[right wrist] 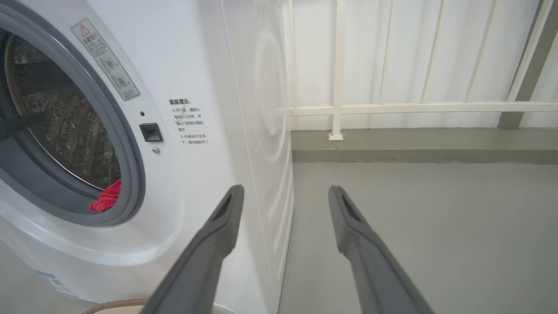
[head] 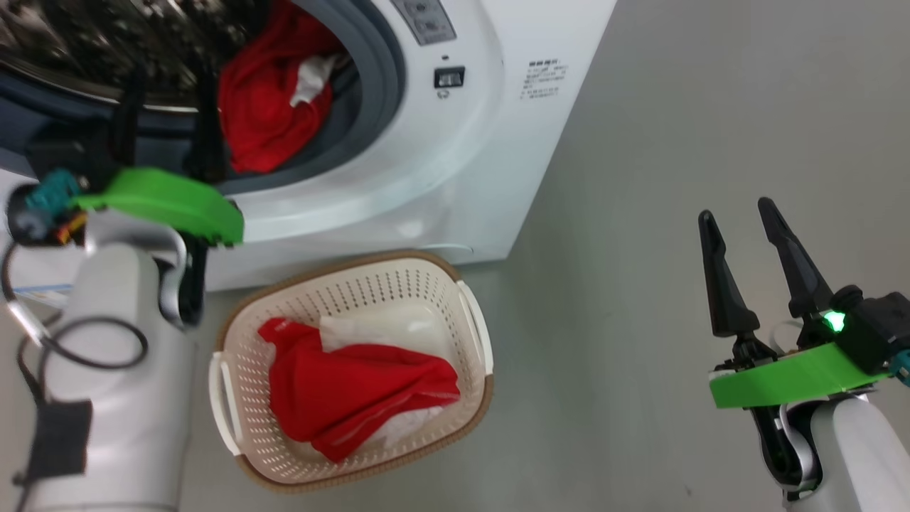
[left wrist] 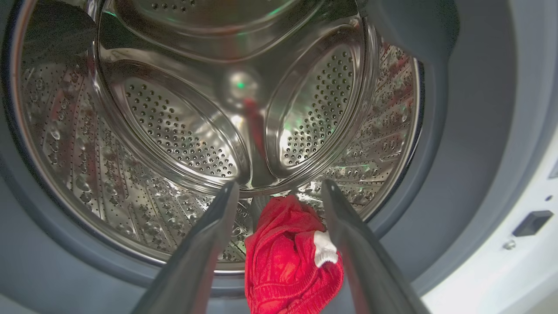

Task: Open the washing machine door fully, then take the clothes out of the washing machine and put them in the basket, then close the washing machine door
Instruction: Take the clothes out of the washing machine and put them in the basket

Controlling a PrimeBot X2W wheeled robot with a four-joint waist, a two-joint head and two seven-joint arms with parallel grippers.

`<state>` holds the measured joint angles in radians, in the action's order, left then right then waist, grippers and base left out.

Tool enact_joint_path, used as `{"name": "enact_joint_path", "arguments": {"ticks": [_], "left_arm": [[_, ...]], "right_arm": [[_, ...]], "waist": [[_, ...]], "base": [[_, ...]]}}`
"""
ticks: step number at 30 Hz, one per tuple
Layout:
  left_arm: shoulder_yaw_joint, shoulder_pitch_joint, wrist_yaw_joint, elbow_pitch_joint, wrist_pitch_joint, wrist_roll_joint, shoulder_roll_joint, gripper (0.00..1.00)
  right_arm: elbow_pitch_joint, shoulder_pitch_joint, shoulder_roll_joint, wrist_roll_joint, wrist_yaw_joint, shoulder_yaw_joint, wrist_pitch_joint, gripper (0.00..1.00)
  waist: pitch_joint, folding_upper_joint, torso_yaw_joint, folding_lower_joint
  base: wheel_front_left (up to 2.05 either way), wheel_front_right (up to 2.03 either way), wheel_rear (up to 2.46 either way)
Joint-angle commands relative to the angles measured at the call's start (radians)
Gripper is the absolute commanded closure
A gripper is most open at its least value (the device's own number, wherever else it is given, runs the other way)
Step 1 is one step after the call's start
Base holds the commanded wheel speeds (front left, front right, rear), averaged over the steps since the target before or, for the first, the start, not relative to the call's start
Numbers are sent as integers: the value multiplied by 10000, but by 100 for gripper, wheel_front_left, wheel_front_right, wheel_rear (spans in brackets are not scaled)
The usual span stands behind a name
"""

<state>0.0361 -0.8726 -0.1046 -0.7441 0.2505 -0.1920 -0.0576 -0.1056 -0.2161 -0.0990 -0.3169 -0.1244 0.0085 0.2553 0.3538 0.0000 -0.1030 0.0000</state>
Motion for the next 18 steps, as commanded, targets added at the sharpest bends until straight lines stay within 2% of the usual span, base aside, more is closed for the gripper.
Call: {"name": "enact_joint_path", "arguments": {"ticks": [1,11,18], "left_arm": [[278,-487,60,-24,113,110,-452,0],[275,-2056,79,-1461,113,312,-862,0],[436,-3157,-45,-3416,-385,-137,-1057,0]], "right_arm": [[264,-239,-70,-160,-63,221,65,0],[321,-755,-9,-223,-63,567,65,0],[238,-861,-3,-268,-63,787,65,0]], "waist": [[636,0,-319,0],[1513,0,-655,0],[1788,0,-856,0]], "base": [[0,0,0],[0,0,0],[0,0,0]]}}
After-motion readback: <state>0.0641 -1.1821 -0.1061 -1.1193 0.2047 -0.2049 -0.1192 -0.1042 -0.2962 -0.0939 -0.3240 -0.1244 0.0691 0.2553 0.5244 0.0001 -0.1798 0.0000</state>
